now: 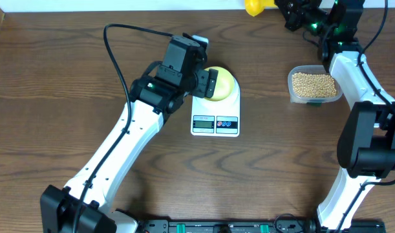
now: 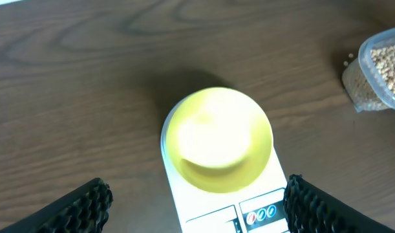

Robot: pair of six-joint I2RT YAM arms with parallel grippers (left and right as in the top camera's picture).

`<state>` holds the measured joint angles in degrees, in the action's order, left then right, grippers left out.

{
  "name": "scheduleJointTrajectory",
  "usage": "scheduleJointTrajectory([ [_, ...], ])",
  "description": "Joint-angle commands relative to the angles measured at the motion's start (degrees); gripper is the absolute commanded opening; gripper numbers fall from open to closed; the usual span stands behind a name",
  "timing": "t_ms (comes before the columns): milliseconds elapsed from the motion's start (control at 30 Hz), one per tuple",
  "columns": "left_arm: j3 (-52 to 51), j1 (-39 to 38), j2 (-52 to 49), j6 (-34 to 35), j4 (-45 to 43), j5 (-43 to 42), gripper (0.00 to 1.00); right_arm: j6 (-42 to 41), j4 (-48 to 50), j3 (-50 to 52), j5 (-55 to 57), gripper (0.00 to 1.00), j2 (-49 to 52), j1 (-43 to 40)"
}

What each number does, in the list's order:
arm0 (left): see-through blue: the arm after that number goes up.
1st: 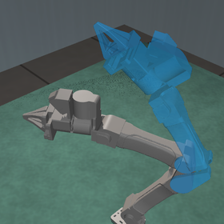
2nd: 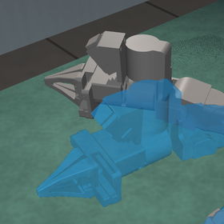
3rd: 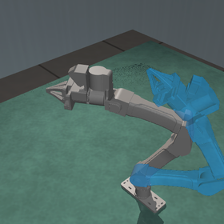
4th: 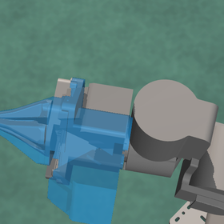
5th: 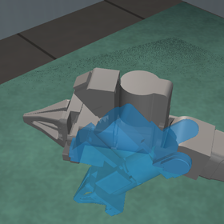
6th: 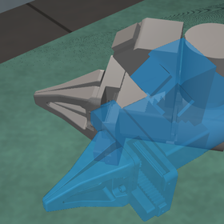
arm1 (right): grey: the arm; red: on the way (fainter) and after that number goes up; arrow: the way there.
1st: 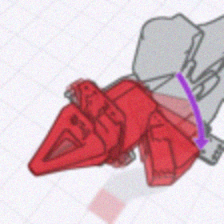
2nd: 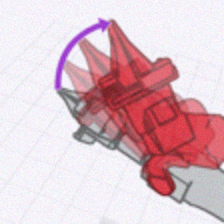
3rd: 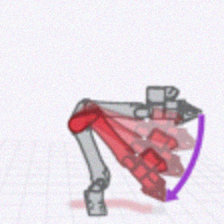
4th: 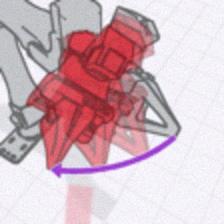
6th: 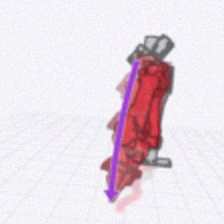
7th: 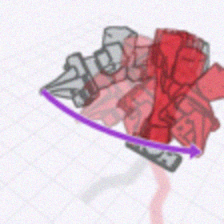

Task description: Scoop item into bowl and weigh 50g on scale

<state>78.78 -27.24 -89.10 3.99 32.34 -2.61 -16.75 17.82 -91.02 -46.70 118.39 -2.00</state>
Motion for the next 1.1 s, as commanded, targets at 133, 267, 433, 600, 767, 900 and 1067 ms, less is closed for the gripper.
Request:
scheduleJointTrajectory([
  [133, 0.94, -1.27, -0.94, -0.98, 1.51, 3.80, 0.87, 3.41, 0.17, -1.07, -0.37, 0.01, -0.31, 0.17],
  [267, 0.94, -2.36, -1.53, -0.98, 2.80, 6.01, 0.87, 6.49, 0.17, -1.07, -0.37, 0.01, -0.31, 0.17],
  [433, 0.85, -3.32, -2.10, -0.98, 3.89, 7.19, 0.87, 9.57, 2.03, -1.07, -0.35, 0.01, -0.31, 0.17],
  [600, 0.83, -3.50, -2.86, -0.96, 5.01, 7.17, 0.87, 9.57, 4.90, -1.07, -0.37, 0.01, -0.28, 0.28],
  [767, 0.42, -4.11, -3.52, -1.01, 5.40, 7.17, 0.87, 9.57, 5.40, -1.07, -0.33, 0.01, -0.28, 0.28],
  [900, -0.24, -5.51, -4.22, -1.22, 5.40, 7.19, 0.87, 9.64, 5.57, -1.07, 0.33, 0.01, -0.31, 0.28],
  [1067, -0.72, -7.26, -6.05, -1.64, 5.62, 7.19, 0.87, 10.23, 5.62, -1.07, 1.40, 0.01, -0.31, 0.28],
])
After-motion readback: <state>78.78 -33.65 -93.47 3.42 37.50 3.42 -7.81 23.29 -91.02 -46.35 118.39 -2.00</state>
